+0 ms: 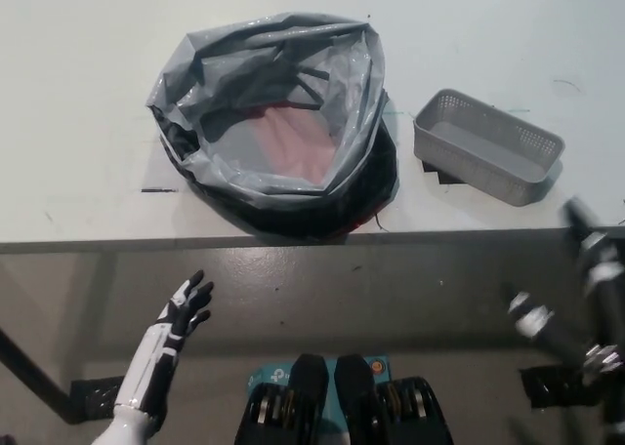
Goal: Use the right hand to pick up a small rectangular container and put it into a plastic bag and lift the bag
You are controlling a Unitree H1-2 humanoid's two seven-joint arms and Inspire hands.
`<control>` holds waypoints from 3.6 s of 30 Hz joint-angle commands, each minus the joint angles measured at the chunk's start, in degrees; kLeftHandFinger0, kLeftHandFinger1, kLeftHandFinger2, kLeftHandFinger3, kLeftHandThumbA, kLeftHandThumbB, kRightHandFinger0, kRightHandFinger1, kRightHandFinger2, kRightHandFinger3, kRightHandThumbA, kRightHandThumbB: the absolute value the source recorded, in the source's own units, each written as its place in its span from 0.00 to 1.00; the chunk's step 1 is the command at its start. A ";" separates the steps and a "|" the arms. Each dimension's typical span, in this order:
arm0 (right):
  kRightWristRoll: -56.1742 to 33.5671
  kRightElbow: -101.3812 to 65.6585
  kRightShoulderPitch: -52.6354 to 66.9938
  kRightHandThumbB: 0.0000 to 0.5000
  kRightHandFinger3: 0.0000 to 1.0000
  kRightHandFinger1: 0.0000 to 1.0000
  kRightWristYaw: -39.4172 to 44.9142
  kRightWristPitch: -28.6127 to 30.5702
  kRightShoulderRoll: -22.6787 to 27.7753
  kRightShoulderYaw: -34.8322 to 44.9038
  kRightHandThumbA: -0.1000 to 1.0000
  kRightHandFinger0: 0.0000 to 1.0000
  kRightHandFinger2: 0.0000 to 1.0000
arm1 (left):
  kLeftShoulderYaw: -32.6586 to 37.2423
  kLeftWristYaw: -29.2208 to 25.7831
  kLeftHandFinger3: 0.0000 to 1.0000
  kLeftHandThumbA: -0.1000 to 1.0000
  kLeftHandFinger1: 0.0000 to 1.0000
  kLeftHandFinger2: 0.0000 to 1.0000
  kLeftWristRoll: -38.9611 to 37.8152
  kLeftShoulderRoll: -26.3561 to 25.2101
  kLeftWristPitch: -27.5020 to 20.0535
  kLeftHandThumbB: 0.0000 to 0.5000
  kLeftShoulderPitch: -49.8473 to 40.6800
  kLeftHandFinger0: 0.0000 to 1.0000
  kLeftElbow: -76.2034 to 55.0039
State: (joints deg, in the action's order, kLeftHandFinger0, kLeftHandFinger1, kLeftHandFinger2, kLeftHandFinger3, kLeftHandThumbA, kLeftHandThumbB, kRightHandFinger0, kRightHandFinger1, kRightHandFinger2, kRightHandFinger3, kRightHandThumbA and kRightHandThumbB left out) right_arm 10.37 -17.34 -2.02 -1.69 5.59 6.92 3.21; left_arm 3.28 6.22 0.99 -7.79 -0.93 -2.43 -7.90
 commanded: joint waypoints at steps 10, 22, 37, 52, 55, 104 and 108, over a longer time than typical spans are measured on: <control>14.39 0.81 -35.34 0.59 1.00 1.00 22.31 -32.51 22.10 -6.28 0.90 1.00 1.00 | 1.09 0.92 1.00 1.00 1.00 1.00 1.51 -1.21 -1.21 0.61 0.35 1.00 -1.53; 26.01 31.45 -57.98 1.00 1.00 1.00 40.44 -32.51 22.53 -22.32 1.00 1.00 1.00 | 2.23 0.97 1.00 1.00 1.00 1.00 4.29 -2.06 -2.89 0.58 0.61 1.00 -1.04; 31.55 49.99 -66.82 1.00 1.00 1.00 43.63 -32.51 15.51 -25.29 1.00 1.00 1.00 | 2.89 0.94 1.00 1.00 1.00 1.00 4.82 -2.79 -2.80 0.57 -0.15 1.00 -1.94; 38.64 52.96 -68.33 1.00 1.00 1.00 44.70 -32.51 12.87 -21.30 1.00 1.00 1.00 | 2.84 0.82 1.00 1.00 1.00 1.00 4.82 -2.88 -3.56 0.54 -1.78 1.00 -2.14; 39.09 52.90 -68.35 1.00 1.00 1.00 45.32 -32.51 12.88 -22.37 1.00 1.00 1.00 | 2.67 0.68 1.00 1.00 1.00 1.00 4.79 -2.82 -3.48 0.55 -2.18 1.00 -2.30; 32.74 71.75 -75.56 0.95 1.00 1.00 35.88 -31.41 12.15 -28.14 1.00 1.00 1.00 | 3.42 -0.62 1.00 0.56 1.00 1.00 11.57 -3.63 -10.18 0.51 -1.50 1.00 -1.15; 31.75 71.32 -75.69 0.93 1.00 1.00 35.80 -30.99 12.36 -27.66 1.00 1.00 1.00 | 3.45 -0.38 1.00 0.63 1.00 1.00 12.17 -3.72 -9.53 0.46 -1.46 1.00 -1.55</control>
State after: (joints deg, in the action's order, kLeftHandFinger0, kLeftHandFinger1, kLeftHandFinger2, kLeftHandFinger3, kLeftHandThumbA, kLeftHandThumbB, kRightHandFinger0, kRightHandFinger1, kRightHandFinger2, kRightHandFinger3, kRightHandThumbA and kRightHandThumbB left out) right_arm 44.57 54.63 -72.38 36.38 -25.94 18.34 -25.86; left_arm 6.52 6.13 11.56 -10.85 -8.26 -4.60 -8.27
